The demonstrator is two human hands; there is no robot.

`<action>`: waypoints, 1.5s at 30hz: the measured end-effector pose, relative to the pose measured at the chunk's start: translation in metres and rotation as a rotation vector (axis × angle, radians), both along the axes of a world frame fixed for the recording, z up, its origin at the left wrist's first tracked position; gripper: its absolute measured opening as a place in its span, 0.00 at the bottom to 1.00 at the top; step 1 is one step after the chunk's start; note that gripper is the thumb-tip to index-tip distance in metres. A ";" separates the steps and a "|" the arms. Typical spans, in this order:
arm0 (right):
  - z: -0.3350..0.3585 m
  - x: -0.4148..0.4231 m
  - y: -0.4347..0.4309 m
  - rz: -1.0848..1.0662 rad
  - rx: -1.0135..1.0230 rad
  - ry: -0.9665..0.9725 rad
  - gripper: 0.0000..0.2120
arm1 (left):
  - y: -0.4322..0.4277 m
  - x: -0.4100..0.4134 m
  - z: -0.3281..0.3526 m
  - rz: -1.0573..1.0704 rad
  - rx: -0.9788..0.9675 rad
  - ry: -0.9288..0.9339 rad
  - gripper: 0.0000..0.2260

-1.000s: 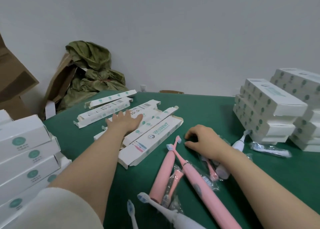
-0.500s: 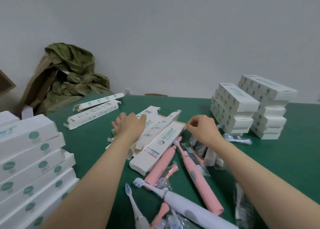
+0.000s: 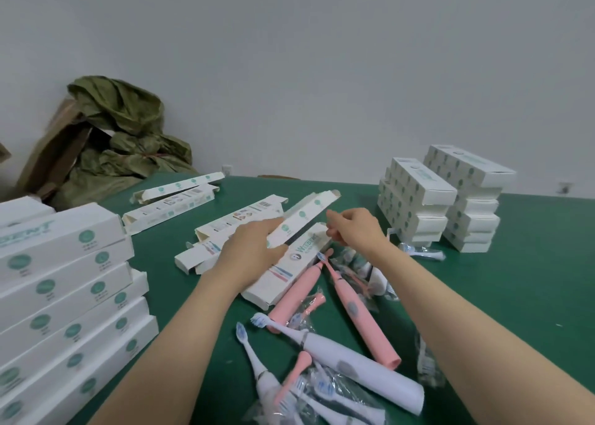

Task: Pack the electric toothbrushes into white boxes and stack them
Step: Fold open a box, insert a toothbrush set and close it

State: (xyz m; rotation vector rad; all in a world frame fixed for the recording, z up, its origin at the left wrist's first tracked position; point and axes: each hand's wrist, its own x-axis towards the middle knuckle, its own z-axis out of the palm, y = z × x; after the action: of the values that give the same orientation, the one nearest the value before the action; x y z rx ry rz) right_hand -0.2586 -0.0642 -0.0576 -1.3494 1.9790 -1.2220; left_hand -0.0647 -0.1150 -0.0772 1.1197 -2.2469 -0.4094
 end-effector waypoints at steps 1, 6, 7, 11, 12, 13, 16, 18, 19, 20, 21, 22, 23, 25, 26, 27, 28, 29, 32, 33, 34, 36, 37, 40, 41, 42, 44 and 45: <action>0.002 0.004 0.000 0.040 0.033 -0.201 0.18 | 0.001 0.002 0.004 -0.020 -0.058 0.001 0.23; 0.018 0.020 0.006 0.139 -0.185 -0.767 0.12 | 0.008 0.002 0.020 -0.140 -0.234 -0.080 0.33; 0.021 0.020 0.009 0.128 -0.236 -0.810 0.11 | 0.008 0.004 0.023 -0.099 -0.270 -0.115 0.37; 0.031 0.011 0.027 0.073 -0.316 -1.055 0.03 | 0.007 0.016 0.038 0.038 -0.180 0.103 0.40; 0.033 0.010 0.031 0.076 -0.319 -1.133 0.02 | 0.007 0.018 0.041 0.028 -0.135 0.242 0.36; 0.033 0.010 0.035 0.082 -0.321 -1.207 0.02 | 0.008 0.018 0.043 0.002 -0.084 0.347 0.33; 0.031 0.012 0.043 0.102 -0.340 -1.409 0.04 | 0.017 0.015 0.048 -0.140 0.078 0.575 0.30; 0.027 0.013 0.047 0.103 -0.325 -1.483 0.07 | 0.023 0.011 0.051 -0.200 0.081 0.705 0.30; 0.026 0.014 0.049 0.089 -0.279 -1.451 0.09 | 0.025 0.010 0.054 -0.209 0.061 0.746 0.29; 0.025 0.016 0.050 0.052 -0.211 -1.361 0.12 | 0.028 0.008 0.056 -0.207 0.042 0.775 0.29; 0.025 0.019 0.050 -0.016 -0.137 -1.221 0.16 | 0.030 0.007 0.059 -0.192 0.018 0.783 0.28; 0.024 0.020 0.049 -0.099 -0.076 -1.042 0.22 | 0.031 0.007 0.062 -0.167 -0.028 0.767 0.26; 0.023 0.021 0.048 -0.189 -0.040 -0.845 0.28 | 0.034 0.006 0.065 -0.137 -0.094 0.729 0.25; 0.029 0.020 0.047 -0.263 -0.143 -0.514 0.31 | 0.041 0.002 0.070 -0.094 -0.221 0.634 0.23; 0.037 0.023 0.049 -0.213 -0.229 -0.436 0.27 | 0.044 0.000 0.073 -0.090 -0.268 0.598 0.24; 0.044 0.028 0.053 -0.127 -0.294 -0.389 0.22 | 0.048 -0.003 0.075 -0.096 -0.306 0.576 0.24; 0.051 0.036 0.056 -0.033 -0.347 -0.344 0.19 | 0.051 -0.006 0.077 -0.107 -0.332 0.566 0.24; 0.056 0.044 0.060 0.061 -0.394 -0.273 0.18 | 0.056 -0.009 0.078 -0.120 -0.347 0.557 0.24; 0.062 0.067 0.071 0.239 -0.522 -0.047 0.20 | 0.068 -0.019 0.079 -0.160 -0.379 0.511 0.21; 0.063 0.072 0.073 0.255 -0.547 -0.023 0.19 | 0.071 -0.022 0.079 -0.167 -0.374 0.522 0.20; 0.064 0.074 0.075 0.250 -0.573 -0.014 0.19 | 0.074 -0.023 0.080 -0.174 -0.365 0.547 0.19; 0.068 0.075 0.077 0.219 -0.628 -0.036 0.18 | 0.078 -0.025 0.083 -0.195 -0.370 0.598 0.16; 0.070 0.075 0.077 0.223 -0.658 -0.080 0.17 | 0.079 -0.025 0.084 -0.219 -0.366 0.619 0.15; 0.074 0.073 0.077 0.266 -0.701 -0.287 0.15 | 0.080 -0.024 0.085 -0.322 -0.237 0.682 0.13; 0.073 0.073 0.076 0.272 -0.695 -0.316 0.15 | 0.080 -0.025 0.085 -0.339 -0.206 0.709 0.11; 0.071 0.074 0.076 0.269 -0.686 -0.306 0.15 | 0.079 -0.026 0.084 -0.325 -0.205 0.735 0.09; 0.066 0.077 0.074 0.243 -0.663 -0.230 0.16 | 0.079 -0.029 0.081 -0.263 -0.235 0.757 0.07; 0.064 0.079 0.073 0.229 -0.660 -0.203 0.15 | 0.078 -0.029 0.080 -0.254 -0.234 0.741 0.06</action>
State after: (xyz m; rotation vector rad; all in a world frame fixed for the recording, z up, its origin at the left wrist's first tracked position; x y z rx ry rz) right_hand -0.1800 0.0088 0.0060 -1.6053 1.2774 -1.8975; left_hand -0.0940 -0.0366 0.0031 0.4466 -1.7081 -0.5396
